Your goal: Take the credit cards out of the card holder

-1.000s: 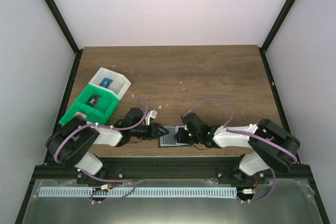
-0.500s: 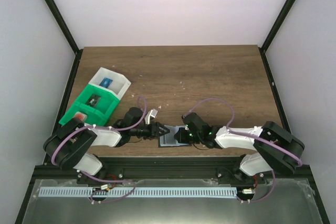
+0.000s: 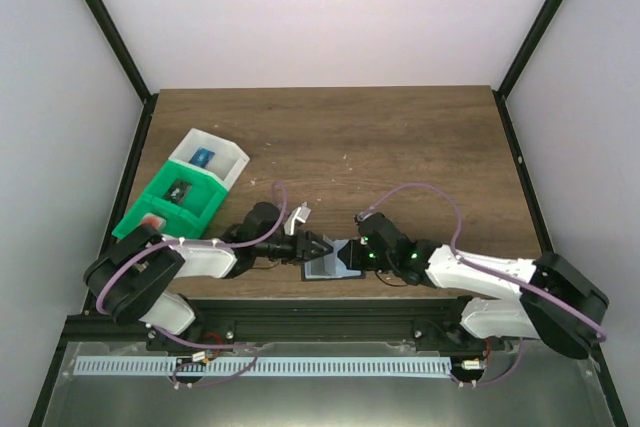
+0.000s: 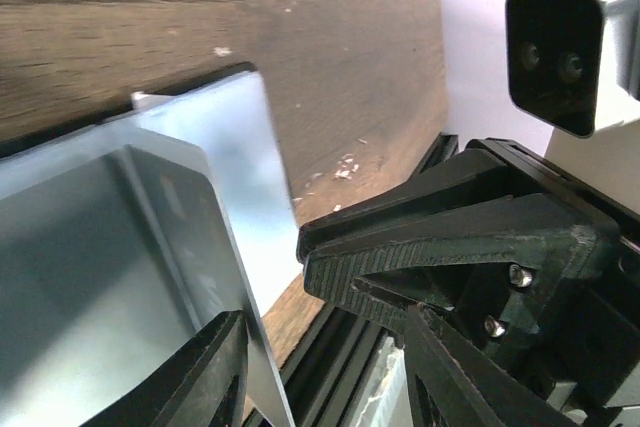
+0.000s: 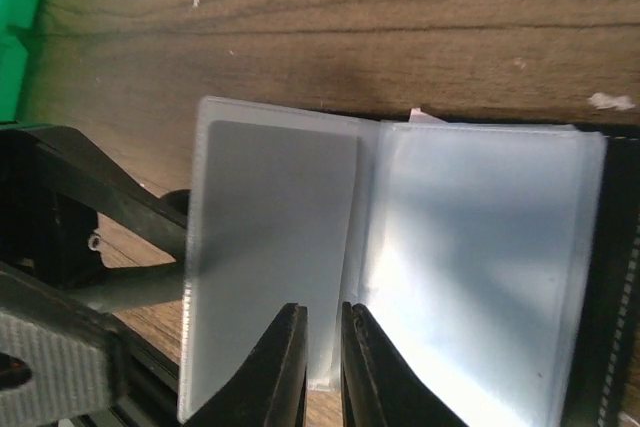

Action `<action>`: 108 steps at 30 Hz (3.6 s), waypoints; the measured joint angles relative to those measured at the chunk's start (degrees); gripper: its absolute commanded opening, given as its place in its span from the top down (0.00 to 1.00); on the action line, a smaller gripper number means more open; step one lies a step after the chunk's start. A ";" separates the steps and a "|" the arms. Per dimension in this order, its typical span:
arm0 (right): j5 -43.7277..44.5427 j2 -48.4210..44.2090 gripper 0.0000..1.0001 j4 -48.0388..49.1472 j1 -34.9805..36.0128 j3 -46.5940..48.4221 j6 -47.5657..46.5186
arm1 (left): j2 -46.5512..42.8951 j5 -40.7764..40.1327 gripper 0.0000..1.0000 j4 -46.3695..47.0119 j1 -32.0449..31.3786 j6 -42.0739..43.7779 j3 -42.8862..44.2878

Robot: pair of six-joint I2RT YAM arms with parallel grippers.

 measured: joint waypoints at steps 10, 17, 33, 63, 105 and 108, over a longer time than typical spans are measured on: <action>4.94 -13.25 0.85 -6.95 0.00 -0.76 0.13 | 4.48 0.57 0.53 3.04 -2.58 -2.08 3.89; 5.99 -17.25 0.85 -8.79 0.00 -1.40 0.26 | 6.43 0.81 0.51 5.18 -4.00 -3.04 4.55; 5.60 -11.04 0.92 -8.17 0.00 -1.18 -0.81 | 4.79 -3.91 0.60 -0.35 -3.98 -1.03 4.37; 8.31 4.39 0.85 -1.86 -2.64 -0.48 -2.62 | 9.38 -6.19 0.54 0.44 -3.98 0.66 3.56; 4.96 1.68 0.88 9.25 -2.97 -7.82 0.96 | 11.13 -8.59 0.66 5.99 -4.44 -4.72 2.78; 4.37 0.90 0.87 8.22 -2.97 -7.82 0.98 | 11.02 -9.05 0.65 5.53 -4.52 -4.74 2.80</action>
